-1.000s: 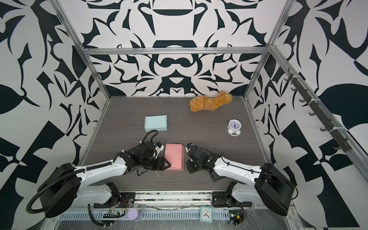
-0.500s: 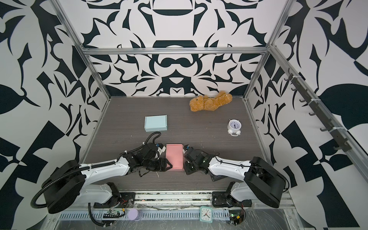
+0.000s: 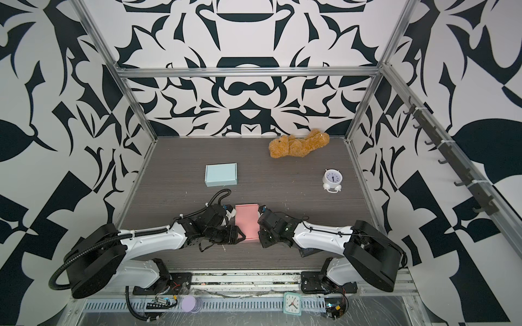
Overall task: Fold the paper box
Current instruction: 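Square the pink box between both grippers, pressing its sides inward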
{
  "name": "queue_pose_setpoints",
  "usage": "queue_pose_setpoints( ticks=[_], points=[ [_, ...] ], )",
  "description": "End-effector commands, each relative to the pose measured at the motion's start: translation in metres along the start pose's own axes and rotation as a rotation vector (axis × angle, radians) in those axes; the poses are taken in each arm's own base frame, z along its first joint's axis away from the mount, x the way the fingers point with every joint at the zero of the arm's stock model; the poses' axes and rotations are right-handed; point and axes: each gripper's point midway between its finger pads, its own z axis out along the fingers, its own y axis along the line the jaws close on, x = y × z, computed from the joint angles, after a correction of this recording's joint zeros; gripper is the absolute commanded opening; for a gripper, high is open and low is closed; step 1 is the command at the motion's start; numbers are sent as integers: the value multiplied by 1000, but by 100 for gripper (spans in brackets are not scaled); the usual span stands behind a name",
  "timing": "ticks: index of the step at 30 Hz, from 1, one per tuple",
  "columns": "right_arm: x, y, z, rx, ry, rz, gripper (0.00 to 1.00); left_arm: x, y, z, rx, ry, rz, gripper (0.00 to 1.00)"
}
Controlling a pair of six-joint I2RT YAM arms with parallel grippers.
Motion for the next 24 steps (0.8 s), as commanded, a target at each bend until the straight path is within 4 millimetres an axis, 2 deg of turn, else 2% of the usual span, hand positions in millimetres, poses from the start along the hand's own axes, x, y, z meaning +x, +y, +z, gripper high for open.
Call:
queue_pose_setpoints(
  ticks=[1,9,13,19,21,22,24],
  points=[
    [-30,55,-13,-219,-101,-18,29,-2,-21,2,85,-8,32,59],
    [-23,47,-12,-198,-98,-11,29,0,-17,2,80,-13,25,59],
    [-13,32,-10,-126,-64,-14,31,2,-12,2,69,-15,21,59],
    [0,10,-10,-51,-38,-19,33,6,3,-4,21,-34,2,66],
    [0,3,-10,-44,-39,-2,33,8,10,-5,-1,-31,-6,67],
    [0,0,-10,-40,-38,6,33,4,6,-12,16,-54,0,68],
    [-2,-5,-13,-35,-45,14,33,4,9,-15,9,-61,-3,69]
  ],
)
